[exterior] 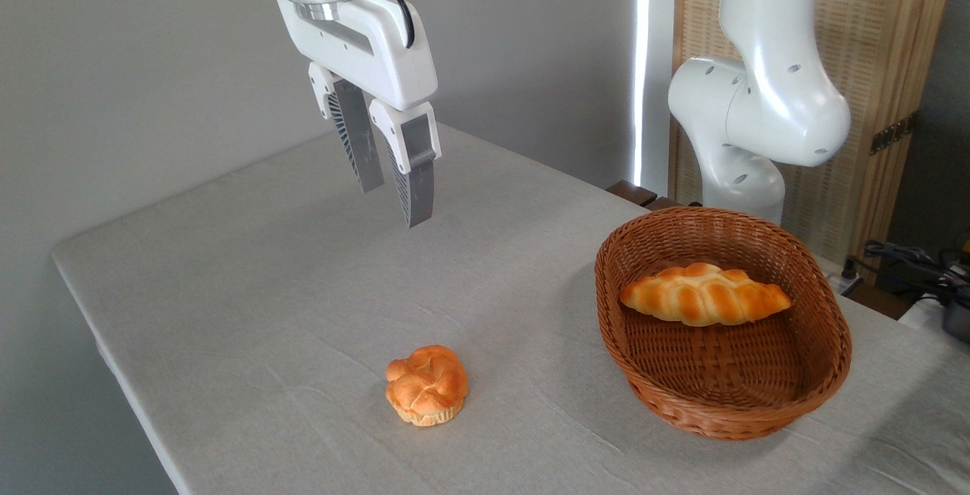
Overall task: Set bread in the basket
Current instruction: 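Lower the open gripper down over the round orange bread roll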
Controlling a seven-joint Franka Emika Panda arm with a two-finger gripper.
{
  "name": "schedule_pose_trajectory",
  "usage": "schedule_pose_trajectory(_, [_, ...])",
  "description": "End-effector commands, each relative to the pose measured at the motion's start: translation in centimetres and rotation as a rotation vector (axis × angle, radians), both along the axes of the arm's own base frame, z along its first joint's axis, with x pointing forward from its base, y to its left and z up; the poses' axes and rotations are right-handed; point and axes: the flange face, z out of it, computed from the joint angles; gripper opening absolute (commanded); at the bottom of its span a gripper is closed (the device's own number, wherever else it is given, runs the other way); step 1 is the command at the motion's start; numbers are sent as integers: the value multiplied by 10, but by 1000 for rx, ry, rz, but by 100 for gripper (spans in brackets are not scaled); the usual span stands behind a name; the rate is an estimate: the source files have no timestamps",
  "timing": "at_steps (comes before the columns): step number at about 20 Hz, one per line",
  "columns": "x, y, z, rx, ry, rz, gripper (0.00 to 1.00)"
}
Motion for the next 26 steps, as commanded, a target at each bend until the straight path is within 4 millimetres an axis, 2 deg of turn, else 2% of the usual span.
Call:
schedule_pose_trajectory(1, [5, 7, 4, 5, -48, 11, 100])
schedule_pose_trajectory(5, [5, 7, 3, 3, -47, 14, 100])
schedule_pose_trajectory(8, [4, 7, -11, 5, -19, 13, 100])
schedule_pose_trajectory(12, [-1, 6, -62, 13, 66, 10, 100])
schedule_pose_trajectory(16, [11, 13, -82, 18, -20, 19, 100])
schedule_pose_trajectory(19, [5, 28, -118, 111, 8, 4, 100])
schedule_pose_trajectory(21, [8, 28, -125, 114, -11, 2, 100])
schedule_pose_trajectory(26, [6, 28, -158, 111, -30, -3, 100])
